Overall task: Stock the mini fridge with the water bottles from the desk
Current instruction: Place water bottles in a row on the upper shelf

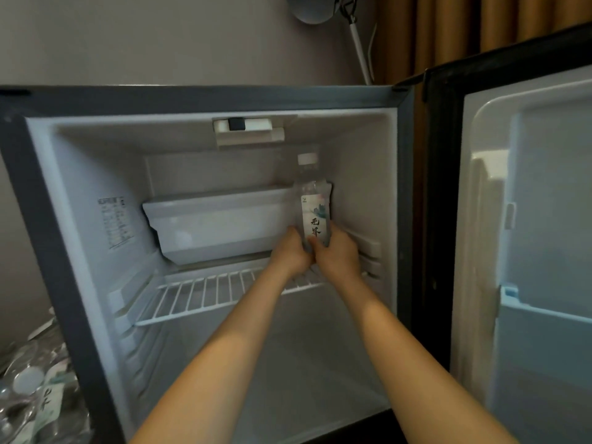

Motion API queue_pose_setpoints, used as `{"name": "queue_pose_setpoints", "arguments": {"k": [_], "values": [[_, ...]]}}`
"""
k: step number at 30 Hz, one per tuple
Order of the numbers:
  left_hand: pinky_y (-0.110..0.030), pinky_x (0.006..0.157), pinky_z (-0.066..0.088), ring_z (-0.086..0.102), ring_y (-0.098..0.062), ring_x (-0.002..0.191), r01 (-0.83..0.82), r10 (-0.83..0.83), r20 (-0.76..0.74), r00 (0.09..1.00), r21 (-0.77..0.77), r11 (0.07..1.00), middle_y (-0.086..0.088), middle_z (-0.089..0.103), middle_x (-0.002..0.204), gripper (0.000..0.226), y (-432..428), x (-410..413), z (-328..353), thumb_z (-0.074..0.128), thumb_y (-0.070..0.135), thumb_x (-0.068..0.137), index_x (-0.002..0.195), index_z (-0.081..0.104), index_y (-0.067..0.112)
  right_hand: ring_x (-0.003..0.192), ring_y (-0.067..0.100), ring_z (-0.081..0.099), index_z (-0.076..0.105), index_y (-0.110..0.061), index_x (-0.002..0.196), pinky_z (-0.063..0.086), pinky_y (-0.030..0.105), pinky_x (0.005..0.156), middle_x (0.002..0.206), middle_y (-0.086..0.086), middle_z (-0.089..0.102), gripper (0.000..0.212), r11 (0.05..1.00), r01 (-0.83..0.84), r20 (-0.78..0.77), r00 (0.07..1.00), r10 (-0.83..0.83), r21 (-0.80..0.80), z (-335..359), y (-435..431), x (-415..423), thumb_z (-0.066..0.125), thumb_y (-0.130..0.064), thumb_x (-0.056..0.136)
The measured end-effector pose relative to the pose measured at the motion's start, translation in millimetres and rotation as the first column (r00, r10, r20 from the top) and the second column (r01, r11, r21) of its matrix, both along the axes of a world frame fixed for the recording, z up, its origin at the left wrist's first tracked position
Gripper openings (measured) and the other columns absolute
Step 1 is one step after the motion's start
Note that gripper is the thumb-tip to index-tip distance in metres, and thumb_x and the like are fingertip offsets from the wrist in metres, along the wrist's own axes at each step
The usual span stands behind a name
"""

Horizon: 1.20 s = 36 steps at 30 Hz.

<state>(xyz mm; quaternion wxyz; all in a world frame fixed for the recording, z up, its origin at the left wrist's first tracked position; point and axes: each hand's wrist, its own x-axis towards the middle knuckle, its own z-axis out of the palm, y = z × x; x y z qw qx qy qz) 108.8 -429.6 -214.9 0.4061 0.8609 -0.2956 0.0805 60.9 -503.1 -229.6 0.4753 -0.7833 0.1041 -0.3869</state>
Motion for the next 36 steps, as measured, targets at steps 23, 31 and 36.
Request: {"name": "queue_pose_setpoints", "arguments": {"k": [23,31,36], "values": [[-0.033,0.081,0.045,0.059,-0.034,0.107,-0.205,0.161,0.298,0.941,0.124,0.971,-0.018,0.065,0.112,0.026,31.4,-52.5,-13.6,0.048,0.008,0.091,0.112,0.062,0.004,0.118,0.036,0.053,0.053,0.001,0.123,0.044,0.036,0.092,0.128,0.022,0.055,0.035,0.987,0.089,-0.186,0.980,-0.063,0.134,12.1,17.2,-41.6,0.047,-0.006,0.089],[-0.038,0.069,0.054,0.069,-0.025,0.076,-0.130,0.346,0.452,0.822,-0.443,0.887,-0.009,0.073,0.082,0.025,156.8,-110.3,-13.9,0.046,0.021,0.083,0.093,0.068,0.013,0.099,0.034,0.058,0.062,0.001,0.105,0.040,0.029,0.083,0.105,0.022,0.064,0.034,0.997,0.040,0.154,0.987,-0.049,0.061,-21.9,103.9,-84.0,0.048,0.010,0.075],[-0.033,0.058,0.050,0.064,-0.018,0.060,-0.235,0.531,0.427,0.732,-0.572,0.785,0.001,0.064,0.063,0.017,241.2,-132.8,-50.2,0.046,0.015,0.090,0.093,0.063,0.014,0.063,0.021,0.060,0.059,-0.022,0.061,0.055,0.032,0.059,0.066,0.005,0.063,0.036,0.943,-0.313,0.017,0.950,0.313,0.111,-62.8,180.3,-106.7,0.045,0.009,0.073]]}}
